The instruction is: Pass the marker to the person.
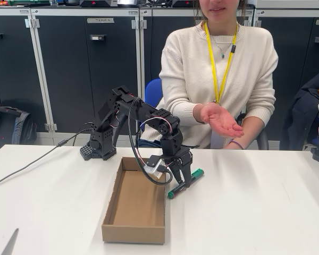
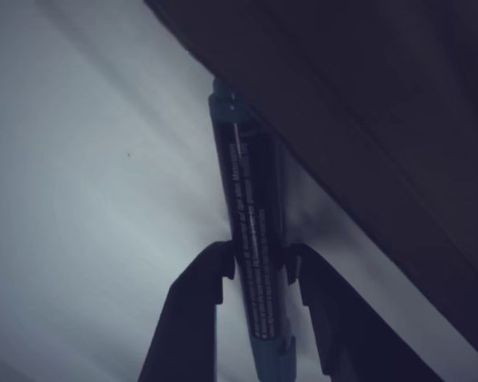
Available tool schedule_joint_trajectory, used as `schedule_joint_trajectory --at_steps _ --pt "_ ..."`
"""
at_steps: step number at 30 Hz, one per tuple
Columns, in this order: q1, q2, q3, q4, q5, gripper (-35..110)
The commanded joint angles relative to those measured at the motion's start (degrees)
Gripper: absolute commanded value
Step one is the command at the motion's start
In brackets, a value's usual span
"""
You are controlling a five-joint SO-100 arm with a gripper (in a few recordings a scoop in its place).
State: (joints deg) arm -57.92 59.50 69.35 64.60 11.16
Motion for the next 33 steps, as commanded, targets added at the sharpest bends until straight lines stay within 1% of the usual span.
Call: schedule_joint_trajectory --at_steps 1,6,10,19,23,26,33 --pt "0.6 0.6 -1.8 -0.6 0.6 13" --pt "1.1 0.4 -1.8 -1.0 0.1 8" --pt "1.2 0.9 -2.2 -0.9 -0.9 -5" --pt "1.8 2.5 -0.7 -1.6 -3.0 -5" --pt "3.1 6.3 -0.5 -2.1 -7.7 -5" --pt "4.7 10.5 -1.8 -1.2 -13.4 -5" --pt "9.4 22.3 1.4 -1.9 -27.3 -5"
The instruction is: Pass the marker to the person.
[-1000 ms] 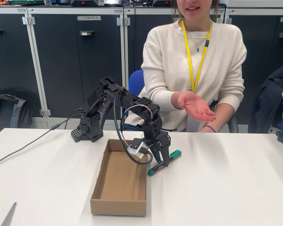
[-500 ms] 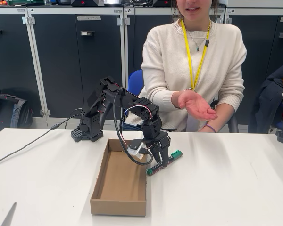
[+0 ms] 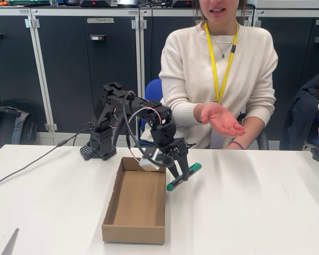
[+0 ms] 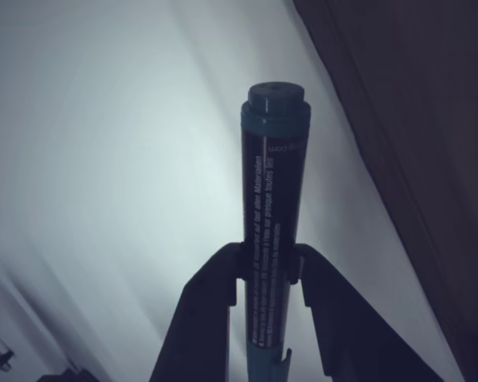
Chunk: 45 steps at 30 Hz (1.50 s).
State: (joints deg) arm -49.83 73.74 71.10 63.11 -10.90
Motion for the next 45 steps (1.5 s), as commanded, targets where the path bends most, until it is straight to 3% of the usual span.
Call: schedule_joint_trajectory --at_steps 1,9,16,32,45 --pt "1.7 9.7 -0.4 -0.4 -7.6 -5" --pt "4.0 9.6 -10.9 -7.6 -26.6 -5" --pt "-2.1 4.5 -22.7 -12.7 -38.7 -5" --pt "-23.6 -12.7 -45.1 -7.2 -32.6 -5" --pt "-27.4 -22.2 -61.5 -3.1 -29.3 -5"
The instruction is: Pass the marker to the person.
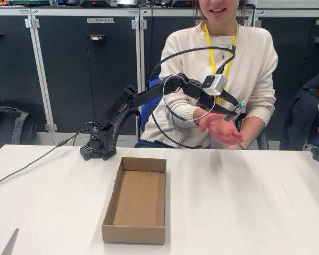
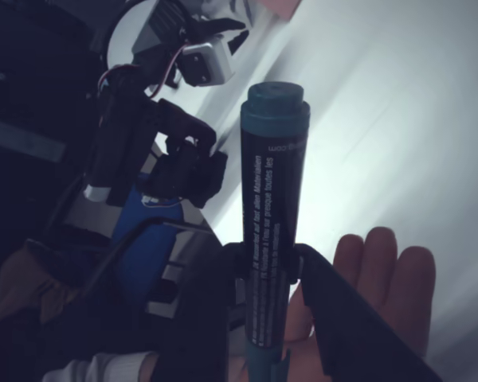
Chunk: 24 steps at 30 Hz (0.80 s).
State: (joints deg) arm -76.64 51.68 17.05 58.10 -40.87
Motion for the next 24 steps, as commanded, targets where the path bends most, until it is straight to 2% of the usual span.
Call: schedule_joint_trajectory --at_steps 1,17,24 --pt "-1.0 -0.7 -8.3 2.5 1.0 -5" --pt "-5.7 -6.9 -15.9 8.8 2.8 -5" --pt "-5.3 -6.6 -13.7 7.7 3.2 -5"
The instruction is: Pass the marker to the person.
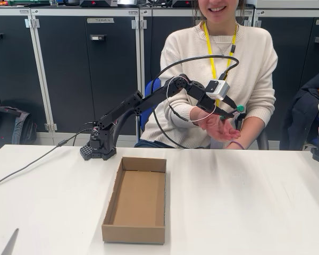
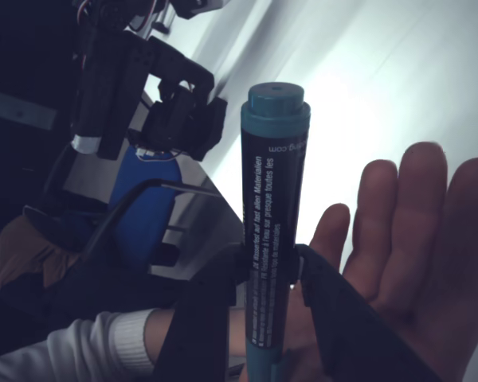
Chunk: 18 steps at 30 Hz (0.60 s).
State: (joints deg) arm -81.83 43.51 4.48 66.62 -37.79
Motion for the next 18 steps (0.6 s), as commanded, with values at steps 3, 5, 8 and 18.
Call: schedule_joint_trajectory --at_steps 3,5,8,18 --pt "0.5 2.3 1.1 -1.9 -0.3 -4" --pt "1.1 3.3 3.6 -3.7 -0.6 -4" --pt "1.7 4.6 6.2 -4.5 -0.9 -4" --pt "1.8 6.6 9.3 -5.0 0.1 -3"
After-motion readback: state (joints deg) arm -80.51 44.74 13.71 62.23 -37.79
